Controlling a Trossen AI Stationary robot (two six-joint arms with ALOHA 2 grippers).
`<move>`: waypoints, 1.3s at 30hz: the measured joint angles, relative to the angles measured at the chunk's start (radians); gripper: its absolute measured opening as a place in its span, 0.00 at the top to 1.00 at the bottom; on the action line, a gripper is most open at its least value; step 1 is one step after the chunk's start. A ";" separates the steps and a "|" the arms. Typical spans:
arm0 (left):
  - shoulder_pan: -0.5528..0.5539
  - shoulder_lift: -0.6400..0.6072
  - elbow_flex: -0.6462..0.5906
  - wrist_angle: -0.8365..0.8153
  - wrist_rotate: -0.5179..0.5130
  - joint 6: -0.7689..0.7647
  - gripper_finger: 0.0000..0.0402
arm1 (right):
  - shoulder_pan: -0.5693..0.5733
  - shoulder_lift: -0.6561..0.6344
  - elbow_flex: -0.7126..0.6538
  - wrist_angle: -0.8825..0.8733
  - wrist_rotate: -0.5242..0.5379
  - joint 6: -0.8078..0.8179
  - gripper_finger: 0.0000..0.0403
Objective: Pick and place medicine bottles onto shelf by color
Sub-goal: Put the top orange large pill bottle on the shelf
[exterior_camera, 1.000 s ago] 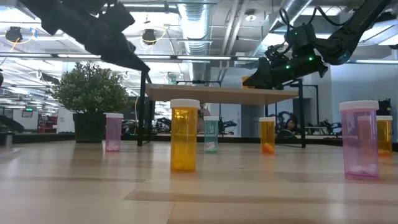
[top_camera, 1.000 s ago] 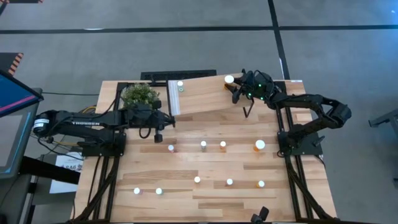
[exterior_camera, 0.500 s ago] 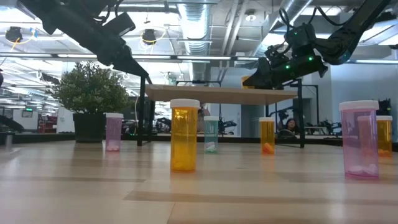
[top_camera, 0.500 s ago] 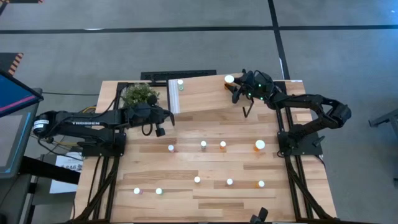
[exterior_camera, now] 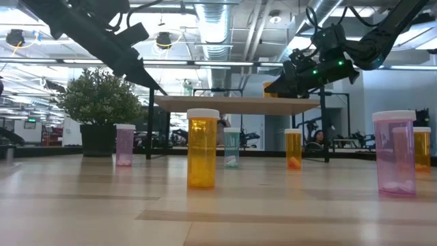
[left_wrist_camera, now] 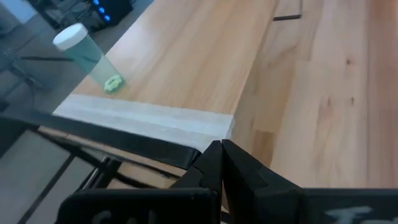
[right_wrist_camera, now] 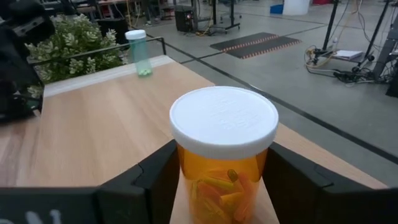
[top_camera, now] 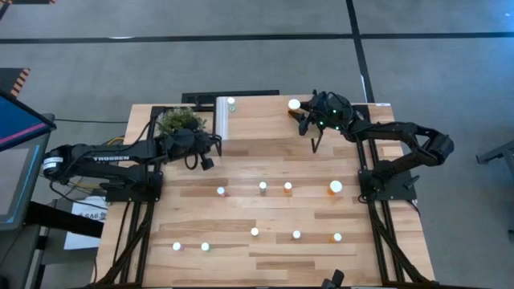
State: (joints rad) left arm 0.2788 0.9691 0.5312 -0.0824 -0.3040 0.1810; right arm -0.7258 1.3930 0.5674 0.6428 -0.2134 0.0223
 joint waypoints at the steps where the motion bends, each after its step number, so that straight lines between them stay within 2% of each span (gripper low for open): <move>1: 0.003 0.000 0.000 0.000 0.002 -0.002 1.00 | 0.000 0.000 0.000 -0.004 0.000 0.000 0.39; 11: 0.010 0.000 0.000 -0.001 0.003 -0.006 1.00 | 0.000 0.000 0.000 -0.015 0.001 -0.006 0.33; 31: 0.011 0.000 0.000 -0.003 -0.004 -0.003 1.00 | -0.001 0.004 -0.004 0.047 0.011 -0.082 0.33; 39: 0.011 0.000 -0.001 -0.004 -0.005 -0.001 1.00 | -0.002 0.004 -0.005 0.053 0.052 -0.072 0.33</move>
State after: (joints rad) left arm 0.2897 0.9688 0.5304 -0.0864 -0.3093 0.1799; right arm -0.7280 1.3968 0.5625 0.6959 -0.1610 -0.0495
